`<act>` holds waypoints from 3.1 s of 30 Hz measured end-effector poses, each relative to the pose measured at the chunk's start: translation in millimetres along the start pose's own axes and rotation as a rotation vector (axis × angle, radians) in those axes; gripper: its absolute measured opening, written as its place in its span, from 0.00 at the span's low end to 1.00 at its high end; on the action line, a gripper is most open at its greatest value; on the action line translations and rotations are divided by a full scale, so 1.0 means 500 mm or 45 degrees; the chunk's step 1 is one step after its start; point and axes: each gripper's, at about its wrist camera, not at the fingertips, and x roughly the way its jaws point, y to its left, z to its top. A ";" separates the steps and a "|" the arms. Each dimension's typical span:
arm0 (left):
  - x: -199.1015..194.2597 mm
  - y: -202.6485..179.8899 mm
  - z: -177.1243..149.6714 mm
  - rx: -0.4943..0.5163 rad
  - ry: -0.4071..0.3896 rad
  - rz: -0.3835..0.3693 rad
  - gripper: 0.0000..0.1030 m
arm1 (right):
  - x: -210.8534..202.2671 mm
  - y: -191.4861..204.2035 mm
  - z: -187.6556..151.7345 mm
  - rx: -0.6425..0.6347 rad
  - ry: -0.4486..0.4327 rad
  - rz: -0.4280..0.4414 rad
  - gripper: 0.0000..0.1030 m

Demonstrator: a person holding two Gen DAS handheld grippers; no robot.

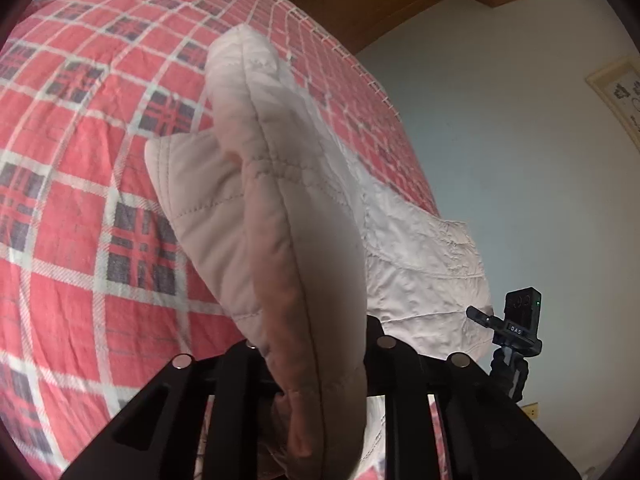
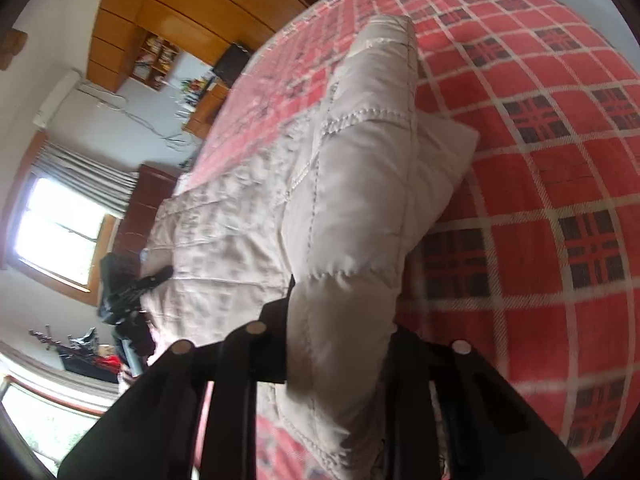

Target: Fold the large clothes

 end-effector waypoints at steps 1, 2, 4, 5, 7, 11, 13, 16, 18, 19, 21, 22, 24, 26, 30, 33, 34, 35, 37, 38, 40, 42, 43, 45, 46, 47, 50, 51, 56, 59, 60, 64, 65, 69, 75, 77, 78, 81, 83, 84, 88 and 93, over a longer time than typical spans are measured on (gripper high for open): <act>-0.011 -0.013 -0.002 0.018 -0.002 0.004 0.18 | -0.020 0.015 -0.008 -0.013 -0.002 0.019 0.17; -0.023 -0.029 -0.006 0.033 -0.002 0.000 0.18 | -0.036 0.026 -0.014 -0.027 -0.006 0.023 0.17; -0.051 -0.059 -0.023 0.056 0.000 -0.011 0.18 | -0.071 0.042 -0.029 -0.061 -0.018 0.029 0.17; -0.068 -0.074 -0.037 0.068 0.001 -0.022 0.18 | -0.094 0.048 -0.043 -0.073 -0.020 0.045 0.17; -0.095 -0.090 -0.067 0.081 0.010 -0.043 0.18 | -0.126 0.047 -0.070 -0.081 -0.007 0.065 0.17; -0.126 -0.084 -0.145 0.063 0.058 -0.076 0.20 | -0.151 0.030 -0.135 -0.062 0.047 0.070 0.17; -0.121 -0.077 -0.182 0.059 0.092 -0.058 0.21 | -0.148 0.017 -0.168 -0.057 0.073 0.049 0.18; -0.100 -0.058 -0.218 0.104 0.108 0.019 0.26 | -0.127 -0.011 -0.207 -0.034 0.117 0.007 0.22; -0.084 -0.033 -0.230 0.104 0.101 0.041 0.30 | -0.115 -0.033 -0.219 -0.004 0.127 0.003 0.25; -0.078 -0.024 -0.234 0.112 0.092 0.057 0.36 | -0.110 -0.042 -0.221 0.008 0.126 0.009 0.28; -0.063 -0.003 -0.245 0.118 0.078 0.089 0.43 | -0.097 -0.055 -0.227 0.014 0.122 0.009 0.32; -0.053 0.010 -0.250 0.107 0.072 0.085 0.45 | -0.088 -0.058 -0.227 0.017 0.121 0.005 0.34; -0.052 0.021 -0.263 0.083 0.051 0.060 0.46 | -0.080 -0.064 -0.232 0.032 0.123 0.013 0.35; -0.061 0.024 -0.269 0.065 0.048 0.050 0.48 | -0.083 -0.066 -0.234 0.043 0.120 0.031 0.36; -0.110 0.027 -0.270 0.033 0.055 0.121 0.50 | -0.115 -0.066 -0.242 0.019 0.089 -0.005 0.44; -0.167 0.021 -0.259 0.025 -0.013 0.171 0.48 | -0.145 -0.059 -0.257 0.005 0.057 -0.033 0.47; -0.187 0.018 -0.260 0.028 -0.042 0.189 0.48 | -0.154 -0.059 -0.259 0.004 0.052 -0.043 0.49; -0.203 0.010 -0.260 0.030 -0.074 0.215 0.48 | -0.167 -0.058 -0.265 0.000 0.047 -0.053 0.52; -0.241 -0.008 -0.260 0.069 -0.173 0.313 0.48 | -0.184 -0.058 -0.275 -0.009 0.043 -0.080 0.59; -0.258 -0.023 -0.261 0.100 -0.221 0.369 0.48 | -0.195 -0.056 -0.281 -0.017 0.039 -0.104 0.61; -0.279 -0.060 -0.258 0.156 -0.291 0.404 0.48 | -0.208 -0.052 -0.290 -0.027 0.032 -0.132 0.64; -0.272 -0.105 -0.267 0.195 -0.291 0.386 0.48 | -0.215 -0.047 -0.296 -0.033 0.034 -0.138 0.66; -0.261 -0.132 -0.273 0.230 -0.280 0.383 0.48 | -0.215 -0.044 -0.300 -0.036 0.042 -0.141 0.66; -0.228 -0.183 -0.288 0.330 -0.245 0.354 0.49 | -0.206 -0.037 -0.299 -0.042 0.055 -0.147 0.67; -0.197 -0.209 -0.298 0.358 -0.230 0.350 0.49 | -0.199 -0.037 -0.301 -0.040 0.062 -0.152 0.69; -0.165 -0.232 -0.305 0.380 -0.204 0.352 0.49 | -0.197 -0.038 -0.306 -0.033 0.065 -0.153 0.70; -0.099 -0.259 -0.328 0.422 -0.119 0.372 0.49 | -0.172 -0.041 -0.302 -0.005 0.089 -0.135 0.69; -0.075 -0.255 -0.333 0.427 -0.094 0.391 0.49 | -0.164 -0.045 -0.301 0.007 0.097 -0.124 0.68; -0.002 -0.220 -0.344 0.433 0.022 0.454 0.49 | -0.135 -0.068 -0.301 0.072 0.116 -0.035 0.54; 0.003 -0.205 -0.356 0.433 0.042 0.427 0.49 | -0.129 -0.071 -0.301 0.073 0.117 -0.020 0.48; 0.002 -0.203 -0.358 0.429 0.043 0.420 0.49 | -0.128 -0.070 -0.301 0.070 0.117 -0.021 0.47; 0.009 -0.201 -0.367 0.450 0.042 0.415 0.49 | -0.126 -0.062 -0.306 0.038 0.099 -0.054 0.42; 0.009 -0.201 -0.369 0.456 0.040 0.416 0.49 | -0.125 -0.059 -0.306 0.038 0.093 -0.056 0.41; 0.012 -0.202 -0.372 0.459 0.028 0.414 0.50 | -0.124 -0.038 -0.312 0.071 0.075 -0.029 0.30; 0.008 -0.194 -0.359 0.417 0.039 0.370 0.51 | -0.175 0.068 -0.272 -0.045 -0.004 -0.036 0.22; 0.006 -0.192 -0.354 0.405 0.048 0.347 0.52 | -0.186 0.134 -0.253 -0.125 -0.022 -0.016 0.22; 0.004 -0.191 -0.352 0.397 0.051 0.337 0.52 | -0.185 0.165 -0.246 -0.167 -0.021 -0.019 0.22; -0.009 -0.188 -0.343 0.354 0.057 0.285 0.52 | -0.161 0.268 -0.232 -0.320 0.001 -0.057 0.22; -0.025 -0.185 -0.336 0.313 0.055 0.227 0.52 | -0.129 0.329 -0.228 -0.408 0.035 -0.062 0.23; -0.036 -0.184 -0.332 0.290 0.049 0.189 0.52 | -0.111 0.350 -0.227 -0.440 0.056 -0.068 0.23; -0.085 -0.180 -0.309 0.220 0.002 0.067 0.52 | -0.027 0.424 -0.242 -0.569 0.144 -0.111 0.24; -0.126 -0.175 -0.275 0.123 -0.038 -0.114 0.55 | 0.075 0.468 -0.272 -0.673 0.240 -0.155 0.30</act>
